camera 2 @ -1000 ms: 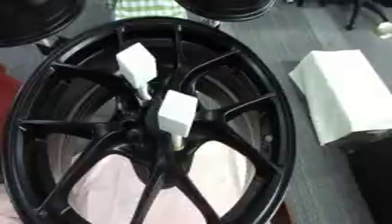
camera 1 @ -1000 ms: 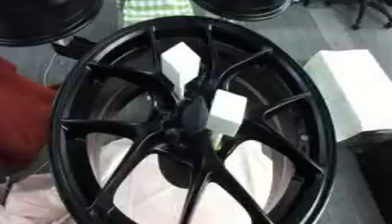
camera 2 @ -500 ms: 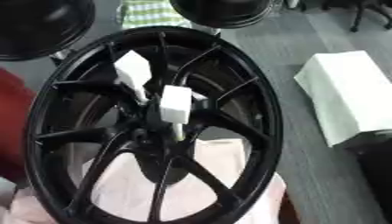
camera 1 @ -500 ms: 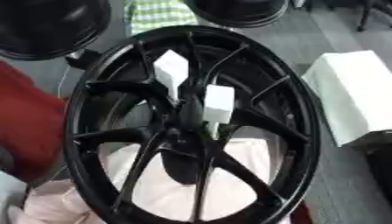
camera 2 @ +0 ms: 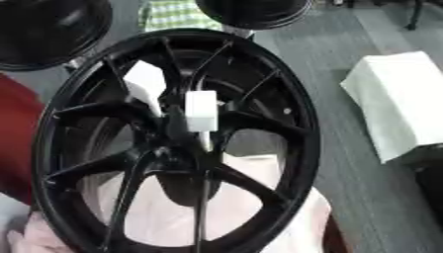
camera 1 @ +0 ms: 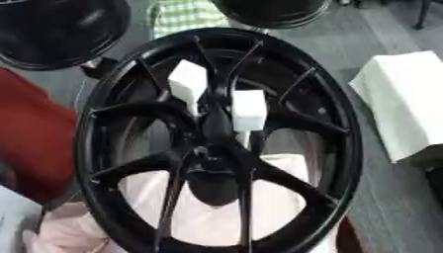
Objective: Pull the pin out of the wheel hub.
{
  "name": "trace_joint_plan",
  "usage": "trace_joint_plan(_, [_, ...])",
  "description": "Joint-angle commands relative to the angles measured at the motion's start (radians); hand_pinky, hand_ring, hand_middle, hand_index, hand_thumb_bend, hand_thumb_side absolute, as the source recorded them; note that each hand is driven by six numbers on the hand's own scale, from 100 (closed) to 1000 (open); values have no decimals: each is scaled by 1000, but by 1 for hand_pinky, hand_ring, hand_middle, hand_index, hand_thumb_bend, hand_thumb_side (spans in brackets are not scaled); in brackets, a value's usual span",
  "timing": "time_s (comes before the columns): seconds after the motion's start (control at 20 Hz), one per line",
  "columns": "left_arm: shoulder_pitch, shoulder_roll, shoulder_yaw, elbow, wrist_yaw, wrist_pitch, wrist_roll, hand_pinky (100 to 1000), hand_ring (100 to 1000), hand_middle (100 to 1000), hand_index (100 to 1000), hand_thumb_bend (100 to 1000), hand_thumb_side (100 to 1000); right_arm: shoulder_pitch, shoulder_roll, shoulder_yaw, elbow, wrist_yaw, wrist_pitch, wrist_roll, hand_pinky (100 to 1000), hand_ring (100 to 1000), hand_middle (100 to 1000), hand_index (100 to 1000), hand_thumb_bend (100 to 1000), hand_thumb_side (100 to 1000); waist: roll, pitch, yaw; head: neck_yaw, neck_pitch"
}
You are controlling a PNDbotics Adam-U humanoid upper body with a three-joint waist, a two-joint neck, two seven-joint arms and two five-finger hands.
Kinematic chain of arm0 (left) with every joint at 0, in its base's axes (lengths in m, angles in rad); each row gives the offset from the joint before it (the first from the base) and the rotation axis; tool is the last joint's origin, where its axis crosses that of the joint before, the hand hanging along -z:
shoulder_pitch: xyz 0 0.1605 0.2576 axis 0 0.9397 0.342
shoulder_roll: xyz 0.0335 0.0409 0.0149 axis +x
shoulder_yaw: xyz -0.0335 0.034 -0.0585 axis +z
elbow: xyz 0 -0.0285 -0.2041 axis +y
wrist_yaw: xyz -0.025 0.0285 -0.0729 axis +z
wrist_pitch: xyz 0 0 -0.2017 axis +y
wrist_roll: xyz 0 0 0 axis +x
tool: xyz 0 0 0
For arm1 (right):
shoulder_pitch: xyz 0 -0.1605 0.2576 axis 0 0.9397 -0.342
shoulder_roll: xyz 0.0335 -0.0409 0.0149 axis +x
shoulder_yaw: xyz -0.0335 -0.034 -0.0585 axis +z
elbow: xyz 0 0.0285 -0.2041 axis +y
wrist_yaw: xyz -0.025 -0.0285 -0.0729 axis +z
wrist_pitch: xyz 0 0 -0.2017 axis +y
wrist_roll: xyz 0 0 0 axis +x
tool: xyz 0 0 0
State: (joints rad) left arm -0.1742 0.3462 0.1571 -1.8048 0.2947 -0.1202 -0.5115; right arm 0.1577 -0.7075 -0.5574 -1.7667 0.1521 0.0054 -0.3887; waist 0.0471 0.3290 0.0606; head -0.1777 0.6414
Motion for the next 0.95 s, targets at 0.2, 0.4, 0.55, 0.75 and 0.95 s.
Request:
trace_joint_plan(0.2, [-7,9,1,-16,9,3,-7,544,553,489,716,100,766,-42,-17,52,-162,21,156,-48,956,1000,907,875,100,100,10,-36,10,-8,5])
trace_joint_plan(0.4, [-6,5,-1,-14,3,8,-10,544,553,490,716,100,772,-60,-17,64,-149,216,365,-64,1000,1000,981,945,100,123,8,-35,13,-7,4])
trace_joint_plan(0.55, [-7,4,-1,-14,2,8,-12,543,553,490,716,100,776,-71,0,87,-171,333,486,-31,1000,1000,873,919,100,395,9,-34,15,-7,2])
trace_joint_plan(0.75, [-4,3,-2,-12,-2,10,-13,543,552,490,716,100,788,-70,19,89,-210,218,529,-48,985,1000,863,895,100,541,8,-33,15,-7,3])
trace_joint_plan(0.95, [-6,3,-4,-13,-4,10,-15,542,552,490,716,100,780,-74,20,99,-228,82,461,-110,944,1000,765,819,100,509,7,-32,14,-5,3])
